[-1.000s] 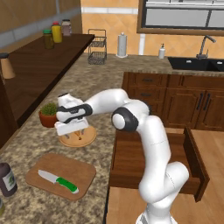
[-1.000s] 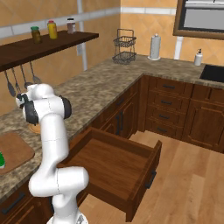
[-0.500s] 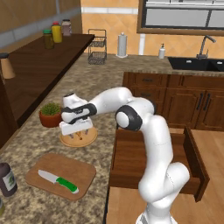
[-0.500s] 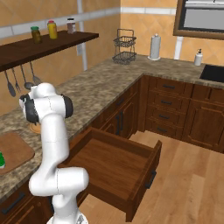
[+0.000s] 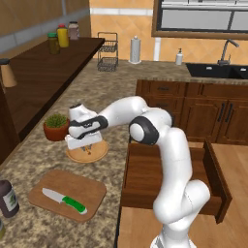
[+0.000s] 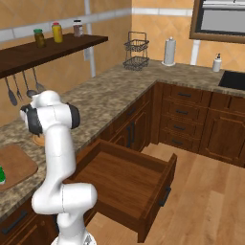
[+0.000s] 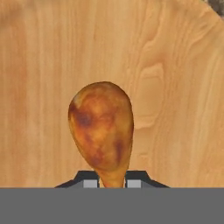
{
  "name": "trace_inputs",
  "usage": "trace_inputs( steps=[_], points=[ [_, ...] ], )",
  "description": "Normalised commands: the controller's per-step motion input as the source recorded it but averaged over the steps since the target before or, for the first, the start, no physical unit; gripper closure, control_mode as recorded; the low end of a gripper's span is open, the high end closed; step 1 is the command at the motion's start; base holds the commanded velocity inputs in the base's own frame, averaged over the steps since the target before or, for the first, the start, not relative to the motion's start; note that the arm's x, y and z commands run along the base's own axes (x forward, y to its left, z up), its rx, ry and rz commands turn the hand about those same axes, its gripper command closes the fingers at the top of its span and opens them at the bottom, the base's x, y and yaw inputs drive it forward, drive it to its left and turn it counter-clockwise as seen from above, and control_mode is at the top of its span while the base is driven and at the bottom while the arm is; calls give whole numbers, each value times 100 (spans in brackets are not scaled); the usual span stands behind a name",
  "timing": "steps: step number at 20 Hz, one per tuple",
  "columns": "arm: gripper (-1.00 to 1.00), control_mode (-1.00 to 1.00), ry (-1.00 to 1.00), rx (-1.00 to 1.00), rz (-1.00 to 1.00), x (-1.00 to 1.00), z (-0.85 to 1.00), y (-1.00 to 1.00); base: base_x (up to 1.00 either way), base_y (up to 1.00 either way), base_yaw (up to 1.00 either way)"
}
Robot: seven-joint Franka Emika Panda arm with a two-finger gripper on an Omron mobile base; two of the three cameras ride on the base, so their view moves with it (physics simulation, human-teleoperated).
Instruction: Pick up the knife from the drawer and place it on the cutting board. Then place the meat from the plate to the cutting board.
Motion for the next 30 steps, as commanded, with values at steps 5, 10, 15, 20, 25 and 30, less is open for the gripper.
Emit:
trace_inputs(
  steps=[5, 10, 15, 20, 25, 30],
  points=[
    [100, -100, -4, 0, 0, -3, 4, 0, 0, 0, 0],
    [100, -100, -4, 0, 0, -48, 52, 0, 0, 0, 0],
    [100, -100, 0, 5, 0, -78, 64, 0, 0, 0, 0],
    [100, -100, 0, 13, 3, -100, 34, -20, 0, 0, 0],
    [100, -100, 0, 12, 11, -100, 21, 0, 0, 0, 0],
    [100, -100, 0, 5, 16, -100, 5, 7, 0, 0, 0]
  ],
)
